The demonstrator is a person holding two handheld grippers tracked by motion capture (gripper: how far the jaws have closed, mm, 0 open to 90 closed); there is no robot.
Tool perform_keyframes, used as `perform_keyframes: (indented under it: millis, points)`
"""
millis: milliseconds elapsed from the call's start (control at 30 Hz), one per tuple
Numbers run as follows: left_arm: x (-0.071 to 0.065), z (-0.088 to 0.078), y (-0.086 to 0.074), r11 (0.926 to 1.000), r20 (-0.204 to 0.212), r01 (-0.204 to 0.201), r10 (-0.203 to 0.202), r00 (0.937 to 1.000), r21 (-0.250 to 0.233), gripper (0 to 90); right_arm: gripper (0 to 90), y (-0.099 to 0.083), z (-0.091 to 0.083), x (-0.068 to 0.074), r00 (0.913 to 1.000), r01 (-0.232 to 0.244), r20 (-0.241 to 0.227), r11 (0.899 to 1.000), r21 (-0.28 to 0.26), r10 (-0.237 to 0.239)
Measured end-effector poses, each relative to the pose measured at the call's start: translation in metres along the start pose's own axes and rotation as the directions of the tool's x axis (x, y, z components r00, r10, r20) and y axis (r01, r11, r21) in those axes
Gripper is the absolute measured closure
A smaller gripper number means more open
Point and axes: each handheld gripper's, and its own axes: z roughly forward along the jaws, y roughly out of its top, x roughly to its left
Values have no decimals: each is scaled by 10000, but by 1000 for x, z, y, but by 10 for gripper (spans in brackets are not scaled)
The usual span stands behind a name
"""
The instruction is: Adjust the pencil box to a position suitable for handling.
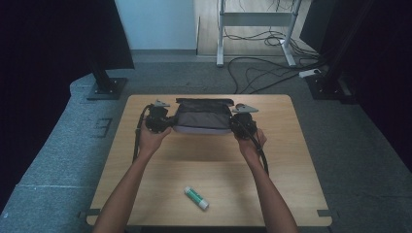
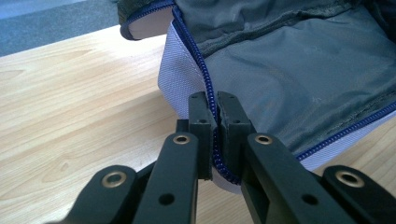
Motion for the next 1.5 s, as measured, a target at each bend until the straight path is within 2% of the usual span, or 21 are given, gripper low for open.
perform_keyframes:
  millis: [133, 367, 600, 733, 1100, 1300, 1500]
  points:
    - [0, -5, -5, 9999, 69, 138, -138, 9999, 15, 860, 867, 2, -4, 4, 9999, 82, -59, 9999, -73, -83]
    - [0, -8, -16, 9998, 118, 6, -8, 9999, 188, 860, 866, -3, -8, 9, 9995, 193, -257, 9998, -12, -193]
    - [-2, -14, -17, 10000, 188, -50, 48, 9998, 68, 861, 866, -5, -11, 12, 9992, 218, -340, 9997, -111, -222]
    - [-5, -18, -18, 9997, 298, -235, 235, 9993, 7, 861, 866, -5, -17, 11, 9992, 178, -344, 9996, -197, -184]
    - [-9, -24, -27, 9990, 623, -407, 416, 9972, -157, 861, 866, -17, -27, 15, 9985, 334, -413, 9988, -355, -349]
    - [-10, -28, -32, 9989, 747, -408, 425, 9963, -246, 865, 865, -24, -28, 16, 9978, 159, -643, 9992, -353, -182]
    - [-10, -26, -42, 9991, 970, -372, 390, 9945, -207, 867, 866, -30, -35, 20, 9973, 399, -605, 9982, -456, -426]
